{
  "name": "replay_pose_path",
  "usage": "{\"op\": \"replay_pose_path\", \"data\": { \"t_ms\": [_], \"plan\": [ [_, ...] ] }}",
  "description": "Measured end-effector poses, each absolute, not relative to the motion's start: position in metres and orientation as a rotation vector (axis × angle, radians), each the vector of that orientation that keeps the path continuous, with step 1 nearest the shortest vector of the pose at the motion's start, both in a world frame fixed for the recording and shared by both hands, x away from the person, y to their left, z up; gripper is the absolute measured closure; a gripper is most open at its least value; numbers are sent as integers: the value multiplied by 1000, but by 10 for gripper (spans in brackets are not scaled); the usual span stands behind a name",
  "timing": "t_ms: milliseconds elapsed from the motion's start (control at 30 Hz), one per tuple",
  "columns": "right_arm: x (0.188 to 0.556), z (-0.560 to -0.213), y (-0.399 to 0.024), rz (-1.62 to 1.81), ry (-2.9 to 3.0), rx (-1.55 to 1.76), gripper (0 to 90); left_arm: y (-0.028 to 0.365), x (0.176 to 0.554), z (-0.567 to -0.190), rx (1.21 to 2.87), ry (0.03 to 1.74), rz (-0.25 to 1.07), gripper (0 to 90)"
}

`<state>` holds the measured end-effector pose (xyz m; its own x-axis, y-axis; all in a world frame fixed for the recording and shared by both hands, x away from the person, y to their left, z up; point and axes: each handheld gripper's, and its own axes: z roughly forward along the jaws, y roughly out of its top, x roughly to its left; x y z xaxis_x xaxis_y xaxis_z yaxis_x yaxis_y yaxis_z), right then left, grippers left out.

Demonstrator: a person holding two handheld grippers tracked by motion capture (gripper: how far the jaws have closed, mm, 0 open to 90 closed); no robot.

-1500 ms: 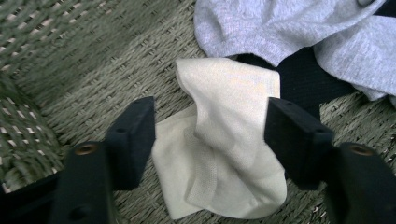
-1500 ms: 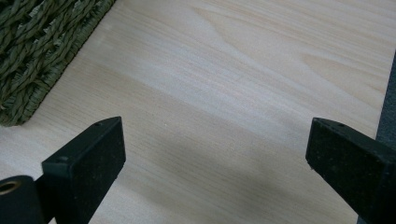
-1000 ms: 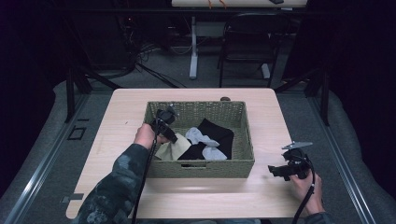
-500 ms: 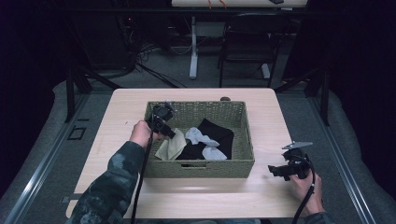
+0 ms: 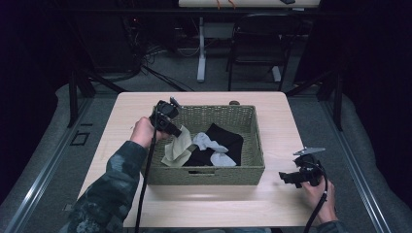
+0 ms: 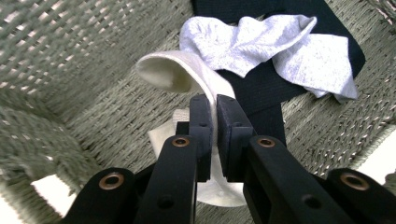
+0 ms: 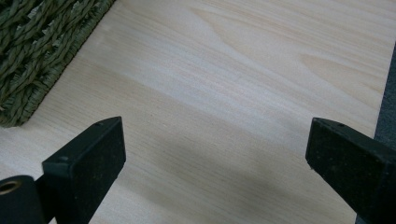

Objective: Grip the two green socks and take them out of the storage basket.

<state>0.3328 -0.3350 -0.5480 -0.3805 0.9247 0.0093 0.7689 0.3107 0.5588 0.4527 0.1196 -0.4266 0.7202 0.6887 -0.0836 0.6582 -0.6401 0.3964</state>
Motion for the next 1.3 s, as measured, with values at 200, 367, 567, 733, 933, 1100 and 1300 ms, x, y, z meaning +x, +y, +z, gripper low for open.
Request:
{"op": "replay_pose_path", "data": {
  "t_ms": [200, 367, 567, 733, 933, 1100, 1300],
  "plan": [
    [333, -548, -335, 699, 2261, 1526, 40, 123, 453, -412, 2515, 1027, 119, 851],
    [333, -548, -335, 700, 2268, 1524, 40, 126, 453, -401, 2507, 1022, 140, 851],
    [333, -548, -334, 702, 2262, 1526, 40, 132, 453, -386, 2480, 1012, 163, 851],
    [332, -548, -334, 699, 2265, 1524, 40, 136, 453, -376, 2481, 1013, 186, 851],
    [333, -548, -334, 701, 2263, 1525, 40, 139, 453, -363, 2470, 1009, 212, 851],
    [332, -548, -334, 700, 2263, 1525, 40, 141, 453, -351, 2459, 1007, 234, 852],
    [332, -548, -334, 700, 2263, 1523, 40, 147, 457, -337, 2445, 1024, 265, 852]
  ]
}}
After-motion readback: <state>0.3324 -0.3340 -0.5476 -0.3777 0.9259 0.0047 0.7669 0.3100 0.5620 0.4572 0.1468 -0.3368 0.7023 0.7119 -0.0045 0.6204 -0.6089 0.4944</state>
